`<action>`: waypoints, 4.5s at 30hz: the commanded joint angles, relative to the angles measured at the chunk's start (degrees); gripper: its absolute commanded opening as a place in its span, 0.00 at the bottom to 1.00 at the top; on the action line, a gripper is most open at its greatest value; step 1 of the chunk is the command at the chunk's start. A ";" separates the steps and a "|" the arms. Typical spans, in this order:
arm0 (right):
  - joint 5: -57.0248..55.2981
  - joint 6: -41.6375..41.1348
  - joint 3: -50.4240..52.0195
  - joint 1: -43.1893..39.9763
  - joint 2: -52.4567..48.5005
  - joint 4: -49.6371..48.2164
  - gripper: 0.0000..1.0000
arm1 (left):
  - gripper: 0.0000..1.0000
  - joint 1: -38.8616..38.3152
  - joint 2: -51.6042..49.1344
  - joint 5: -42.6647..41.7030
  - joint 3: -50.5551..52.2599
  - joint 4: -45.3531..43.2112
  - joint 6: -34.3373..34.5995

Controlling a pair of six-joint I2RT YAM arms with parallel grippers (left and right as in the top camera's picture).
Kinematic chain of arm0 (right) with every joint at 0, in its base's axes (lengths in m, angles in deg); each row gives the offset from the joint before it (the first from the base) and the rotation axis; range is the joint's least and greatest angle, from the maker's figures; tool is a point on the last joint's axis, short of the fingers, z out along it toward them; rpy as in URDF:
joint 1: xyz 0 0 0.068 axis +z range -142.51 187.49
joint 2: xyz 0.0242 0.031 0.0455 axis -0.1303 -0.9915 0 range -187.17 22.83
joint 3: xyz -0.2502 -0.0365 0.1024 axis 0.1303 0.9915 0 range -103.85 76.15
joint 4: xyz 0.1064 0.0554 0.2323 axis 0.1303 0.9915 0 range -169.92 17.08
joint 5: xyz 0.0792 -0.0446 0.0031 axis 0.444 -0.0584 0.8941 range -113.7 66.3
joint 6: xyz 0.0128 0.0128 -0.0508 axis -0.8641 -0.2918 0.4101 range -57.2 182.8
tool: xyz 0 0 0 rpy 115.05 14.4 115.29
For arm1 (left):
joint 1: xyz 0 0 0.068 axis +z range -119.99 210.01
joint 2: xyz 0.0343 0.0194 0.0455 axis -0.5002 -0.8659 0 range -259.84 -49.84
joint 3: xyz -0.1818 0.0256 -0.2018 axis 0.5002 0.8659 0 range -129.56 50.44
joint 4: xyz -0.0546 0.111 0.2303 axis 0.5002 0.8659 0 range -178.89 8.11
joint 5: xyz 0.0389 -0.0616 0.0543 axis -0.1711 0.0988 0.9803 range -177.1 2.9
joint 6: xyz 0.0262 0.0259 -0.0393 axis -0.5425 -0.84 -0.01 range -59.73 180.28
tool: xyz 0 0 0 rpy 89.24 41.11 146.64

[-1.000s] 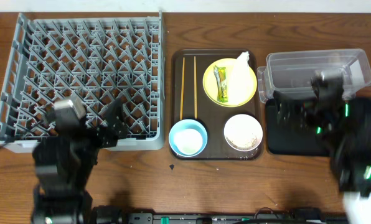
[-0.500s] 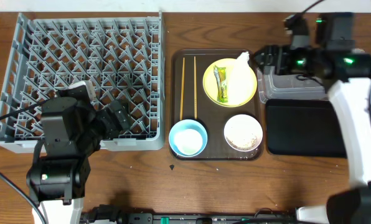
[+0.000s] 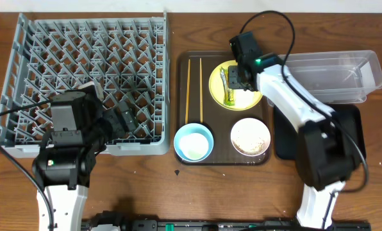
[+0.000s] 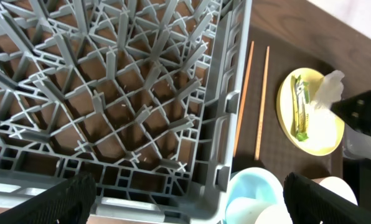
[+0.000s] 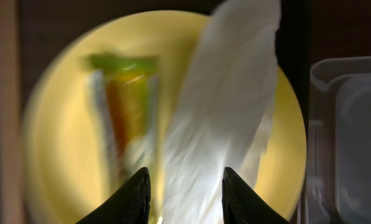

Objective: Sort waste into correct bins and load items into the dishwasher
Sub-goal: 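Grasp the white tissue on the yellow plate with the right gripper, then drop the tissue into the clear plastic bin with the right gripper, then grasp the green snack wrapper on the yellow plate with the right gripper, then release the wrapper into the clear plastic bin with the right gripper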

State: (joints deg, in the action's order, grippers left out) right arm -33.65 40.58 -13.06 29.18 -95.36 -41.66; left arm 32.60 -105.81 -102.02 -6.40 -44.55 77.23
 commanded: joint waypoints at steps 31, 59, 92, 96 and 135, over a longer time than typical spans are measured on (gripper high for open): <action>-0.15 -15.41 -1.20 -21.55 9.03 2.86 0.17 | 0.97 0.24 -4.66 -0.52 -1.25 0.02 0.28; -0.46 -5.62 0.09 3.41 -3.82 -4.74 0.56 | 0.96 0.24 -4.66 -0.52 -1.25 0.02 0.28; 1.38 -22.64 0.02 -24.79 3.43 -1.40 0.46 | 0.96 0.24 -4.66 -0.50 -1.25 0.02 0.28; 0.81 -22.69 0.00 -24.79 6.73 -1.46 0.46 | 0.96 0.24 -4.66 -0.52 -1.25 0.02 0.28; -8.02 -3.69 0.02 -27.76 2.99 -13.51 0.38 | 0.96 0.24 -4.66 -0.52 -1.25 0.02 0.28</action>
State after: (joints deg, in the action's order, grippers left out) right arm -40.23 36.95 -12.76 2.19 -90.64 -54.95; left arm 32.60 -110.49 -102.06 -6.44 -44.51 77.23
